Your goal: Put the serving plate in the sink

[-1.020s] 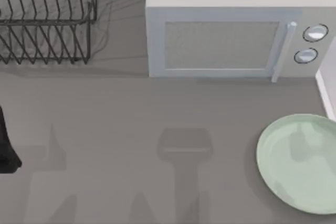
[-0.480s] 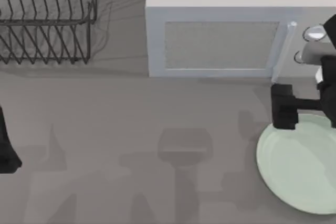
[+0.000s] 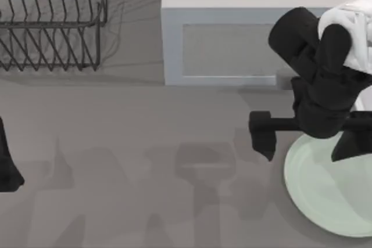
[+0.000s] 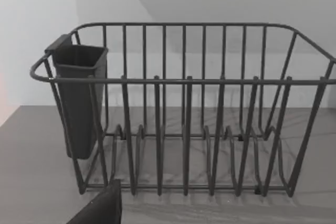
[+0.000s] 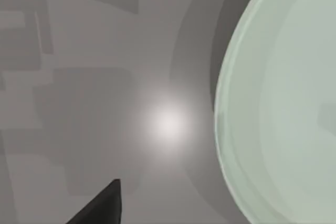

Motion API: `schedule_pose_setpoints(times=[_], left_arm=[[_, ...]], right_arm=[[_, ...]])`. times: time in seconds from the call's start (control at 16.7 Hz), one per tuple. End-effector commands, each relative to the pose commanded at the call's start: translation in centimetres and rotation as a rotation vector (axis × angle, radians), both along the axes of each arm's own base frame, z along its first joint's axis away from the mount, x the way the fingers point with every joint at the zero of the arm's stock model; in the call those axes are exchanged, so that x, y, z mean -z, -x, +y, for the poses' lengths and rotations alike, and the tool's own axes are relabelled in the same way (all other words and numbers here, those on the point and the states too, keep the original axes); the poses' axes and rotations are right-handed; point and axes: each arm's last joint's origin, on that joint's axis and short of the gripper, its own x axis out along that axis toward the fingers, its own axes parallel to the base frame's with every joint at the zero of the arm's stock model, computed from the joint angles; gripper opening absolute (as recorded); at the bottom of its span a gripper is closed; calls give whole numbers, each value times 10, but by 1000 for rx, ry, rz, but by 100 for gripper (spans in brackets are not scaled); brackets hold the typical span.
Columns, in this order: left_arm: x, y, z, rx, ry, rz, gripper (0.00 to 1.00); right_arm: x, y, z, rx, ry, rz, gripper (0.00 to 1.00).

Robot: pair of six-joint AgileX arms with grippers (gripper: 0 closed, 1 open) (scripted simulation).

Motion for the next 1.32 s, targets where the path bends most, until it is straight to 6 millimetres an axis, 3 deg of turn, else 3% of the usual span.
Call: schedule_pose_setpoints(times=[0.42,0.96,1.26,1.32], left_arm=[[0,0,0,0,0,0,100],[0,0,0,0,0,0,100],[0,0,0,0,0,0,100],[0,0,0,0,0,0,100]], right_arm=[[5,-1,-1,4,2,4,100],[95,-2,1,0,-2,-3,100],[103,0,1,0,2,3,100],[103,0,1,0,2,3,92]])
